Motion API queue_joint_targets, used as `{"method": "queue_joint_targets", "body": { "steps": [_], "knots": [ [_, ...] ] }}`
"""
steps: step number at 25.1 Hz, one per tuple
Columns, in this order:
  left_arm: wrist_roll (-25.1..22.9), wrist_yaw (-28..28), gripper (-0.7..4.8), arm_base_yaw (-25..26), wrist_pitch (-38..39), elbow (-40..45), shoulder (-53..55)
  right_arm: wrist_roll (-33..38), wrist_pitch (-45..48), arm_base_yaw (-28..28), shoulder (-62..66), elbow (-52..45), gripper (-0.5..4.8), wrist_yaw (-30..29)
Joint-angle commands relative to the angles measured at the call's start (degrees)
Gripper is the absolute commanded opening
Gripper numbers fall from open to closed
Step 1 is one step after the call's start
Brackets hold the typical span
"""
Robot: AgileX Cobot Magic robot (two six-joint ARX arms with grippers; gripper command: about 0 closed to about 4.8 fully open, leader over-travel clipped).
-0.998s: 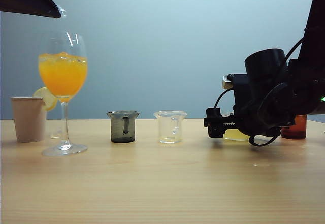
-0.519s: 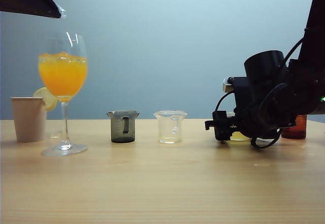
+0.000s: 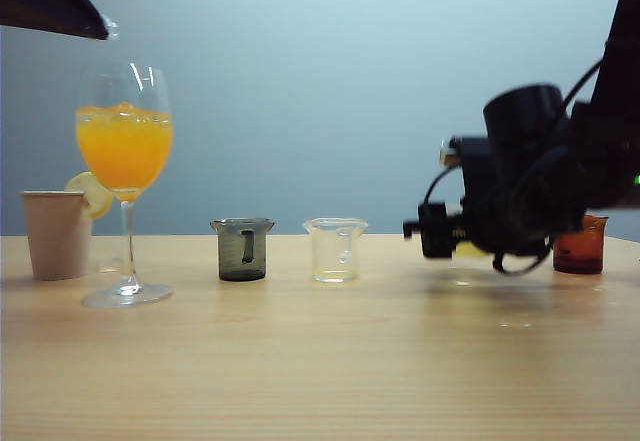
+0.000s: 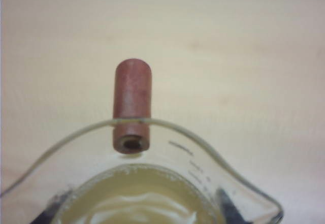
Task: Pick up the third measuring cup from the left, pour the pineapple juice inside into the goblet, and finally put the measuring cup back in its original place.
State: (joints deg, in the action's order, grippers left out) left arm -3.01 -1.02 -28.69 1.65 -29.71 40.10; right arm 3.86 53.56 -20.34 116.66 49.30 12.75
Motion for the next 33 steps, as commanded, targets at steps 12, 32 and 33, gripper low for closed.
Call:
{"method": "queue_joint_targets", "body": {
  "steps": [12,32,33],
  "knots": [
    [-0.17,-0.7,-0.05,0.81,12.11,-8.98,-2.71,-1.36,-11.96,-2.73,-15.28,1.99,3.03,-5.49],
    [-1.01,19.19,-0.05,23.54,17.4,-13.86,-2.69,-3.67,-35.82,-14.27,-16.81,29.35,3.04,-14.38],
    [-1.07,19.02,-0.05,23.52,17.35,-13.86,-2.69,-3.98,-37.2,-14.58,-16.61,30.47,3.04,-14.45]
  ]
}}
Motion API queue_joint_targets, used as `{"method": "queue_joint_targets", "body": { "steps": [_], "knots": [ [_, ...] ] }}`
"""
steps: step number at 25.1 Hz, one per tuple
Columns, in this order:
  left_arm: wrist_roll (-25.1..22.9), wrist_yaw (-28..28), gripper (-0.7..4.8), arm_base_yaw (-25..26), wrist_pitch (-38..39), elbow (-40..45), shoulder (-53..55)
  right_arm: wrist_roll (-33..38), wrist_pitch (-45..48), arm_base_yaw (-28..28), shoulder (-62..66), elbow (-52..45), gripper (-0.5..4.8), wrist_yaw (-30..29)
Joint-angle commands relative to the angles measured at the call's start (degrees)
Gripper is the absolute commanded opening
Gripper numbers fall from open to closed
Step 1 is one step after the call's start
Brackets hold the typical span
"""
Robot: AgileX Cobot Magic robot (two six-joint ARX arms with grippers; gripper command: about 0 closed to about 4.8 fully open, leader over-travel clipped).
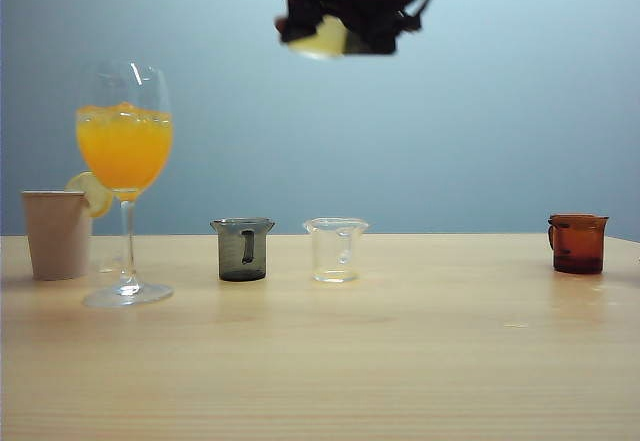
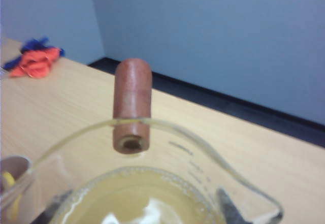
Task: Pick up the third measuring cup from the left, pour the pineapple juice inside into the goblet, and finally put the measuring cup back in its original place.
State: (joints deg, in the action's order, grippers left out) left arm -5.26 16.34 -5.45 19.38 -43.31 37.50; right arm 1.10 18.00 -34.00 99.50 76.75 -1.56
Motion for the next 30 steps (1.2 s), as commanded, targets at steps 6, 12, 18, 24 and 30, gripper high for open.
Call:
{"method": "queue_joint_targets", "body": {
  "steps": [6,12,18,24,30],
  "knots": [
    [1.18,1.05,-0.04,0.13,-0.15,-0.24,-0.11,-1.27,-4.87,-3.69,1.55,7.21,3.04,0.35],
    [1.18,1.03,-0.04,0.15,-0.13,-0.24,-0.09,-1.16,-8.81,-5.07,1.62,7.21,3.04,0.28],
    [1.18,1.03,-0.04,0.17,-0.13,-0.24,-0.09,-1.07,-8.79,-5.14,1.62,7.21,3.03,0.11],
    [1.18,1.05,-0.04,0.17,-0.13,-0.24,-0.09,-1.05,-8.28,-5.7,1.9,7.23,3.03,0.33],
    [1.18,1.05,-0.05,0.17,-0.13,-0.24,-0.09,0.15,-7.17,-6.49,2.27,7.82,3.03,-0.15]
  ]
}}
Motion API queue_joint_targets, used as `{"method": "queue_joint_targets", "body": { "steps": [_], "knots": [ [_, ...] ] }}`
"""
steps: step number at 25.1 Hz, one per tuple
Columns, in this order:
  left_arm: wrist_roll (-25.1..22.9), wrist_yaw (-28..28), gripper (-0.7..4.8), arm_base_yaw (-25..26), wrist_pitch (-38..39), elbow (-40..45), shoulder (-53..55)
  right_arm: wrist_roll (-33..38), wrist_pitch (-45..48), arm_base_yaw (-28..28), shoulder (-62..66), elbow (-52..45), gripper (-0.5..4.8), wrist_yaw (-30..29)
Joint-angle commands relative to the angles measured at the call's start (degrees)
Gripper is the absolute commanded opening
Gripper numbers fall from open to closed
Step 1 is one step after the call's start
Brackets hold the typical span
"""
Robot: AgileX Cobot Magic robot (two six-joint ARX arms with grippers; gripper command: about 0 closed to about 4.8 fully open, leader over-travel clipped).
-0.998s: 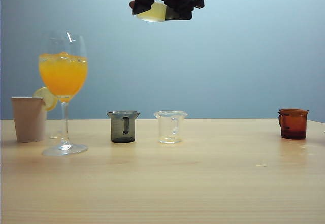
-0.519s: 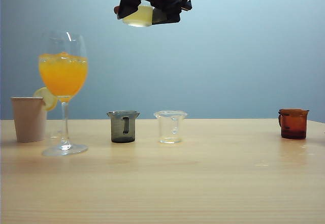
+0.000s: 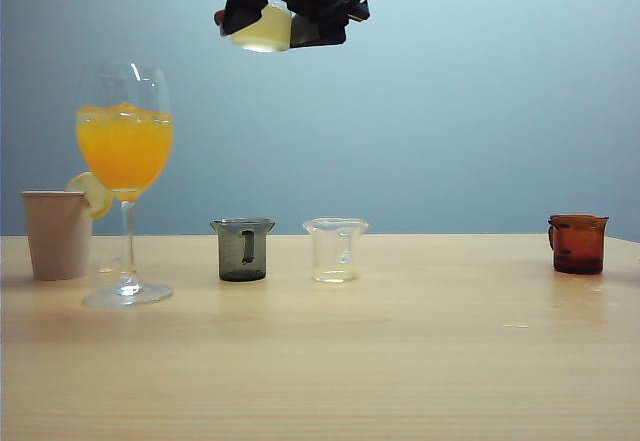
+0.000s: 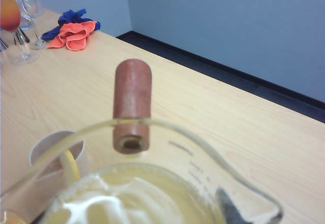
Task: Pick up the third measuring cup from the left, pour the pineapple juice inside into the goblet, and finally put the measuring cup back in its original place.
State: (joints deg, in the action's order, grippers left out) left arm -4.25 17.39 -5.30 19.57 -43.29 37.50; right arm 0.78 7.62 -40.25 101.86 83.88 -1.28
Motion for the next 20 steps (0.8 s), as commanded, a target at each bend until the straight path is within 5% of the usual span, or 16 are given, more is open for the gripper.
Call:
{"method": "queue_joint_targets", "body": {
  "steps": [1,20],
  "knots": [
    [0.17,0.0,-0.05,0.02,-0.33,-0.26,-0.09,0.5,3.08,-0.28,0.0,1.09,3.03,-0.35],
    [0.17,0.0,-0.04,0.02,-0.33,-0.26,-0.09,-0.04,-2.4,-3.08,10.32,14.38,3.03,-2.73]
  ]
}}
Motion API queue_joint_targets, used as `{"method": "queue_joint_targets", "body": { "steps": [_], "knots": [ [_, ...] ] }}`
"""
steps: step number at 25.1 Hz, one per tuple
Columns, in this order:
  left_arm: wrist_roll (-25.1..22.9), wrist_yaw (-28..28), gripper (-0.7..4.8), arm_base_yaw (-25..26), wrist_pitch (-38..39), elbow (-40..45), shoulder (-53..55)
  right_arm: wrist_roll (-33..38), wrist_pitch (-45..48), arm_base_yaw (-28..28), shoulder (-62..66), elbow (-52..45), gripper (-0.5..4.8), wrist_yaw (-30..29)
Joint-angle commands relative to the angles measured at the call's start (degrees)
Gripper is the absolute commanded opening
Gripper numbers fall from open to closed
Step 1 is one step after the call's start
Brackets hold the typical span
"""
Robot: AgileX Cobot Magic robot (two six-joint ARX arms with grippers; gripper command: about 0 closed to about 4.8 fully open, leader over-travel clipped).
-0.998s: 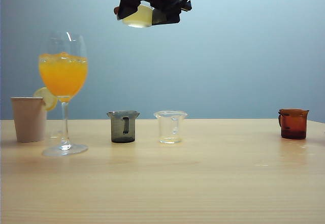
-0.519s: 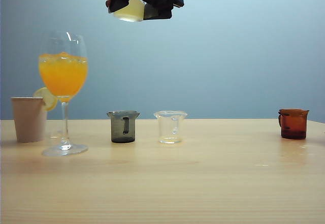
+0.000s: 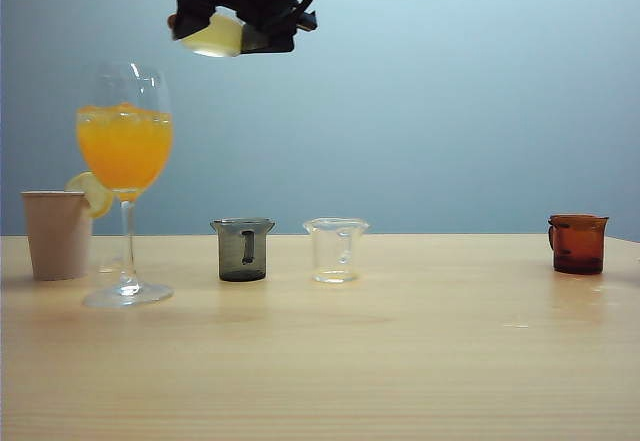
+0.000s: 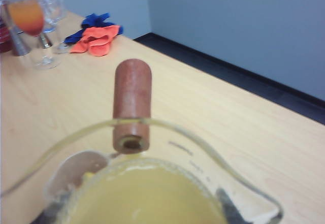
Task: Pick up the third measuring cup from the left, pour the pineapple juice inside into the goblet, and finally put the measuring cup back in its original place.
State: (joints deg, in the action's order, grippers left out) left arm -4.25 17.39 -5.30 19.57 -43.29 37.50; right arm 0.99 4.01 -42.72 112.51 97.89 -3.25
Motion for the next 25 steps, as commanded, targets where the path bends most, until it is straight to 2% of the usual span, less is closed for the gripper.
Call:
{"method": "queue_joint_targets", "body": {
  "steps": [1,14,25],
  "knots": [
    [0.17,0.0,-0.04,0.02,-0.33,-0.26,-0.09,-1.2,0.59,-0.92,-0.33,0.37,3.03,-0.76],
    [0.17,0.0,-0.04,0.02,-0.33,-0.26,-0.09,-12.81,-0.74,-1.97,-0.35,0.33,3.03,-0.74],
    [0.17,-0.02,-0.04,0.02,-0.33,-0.26,-0.09,-19.56,-0.52,-2.03,-0.35,0.33,3.03,-0.76]
  ]
}}
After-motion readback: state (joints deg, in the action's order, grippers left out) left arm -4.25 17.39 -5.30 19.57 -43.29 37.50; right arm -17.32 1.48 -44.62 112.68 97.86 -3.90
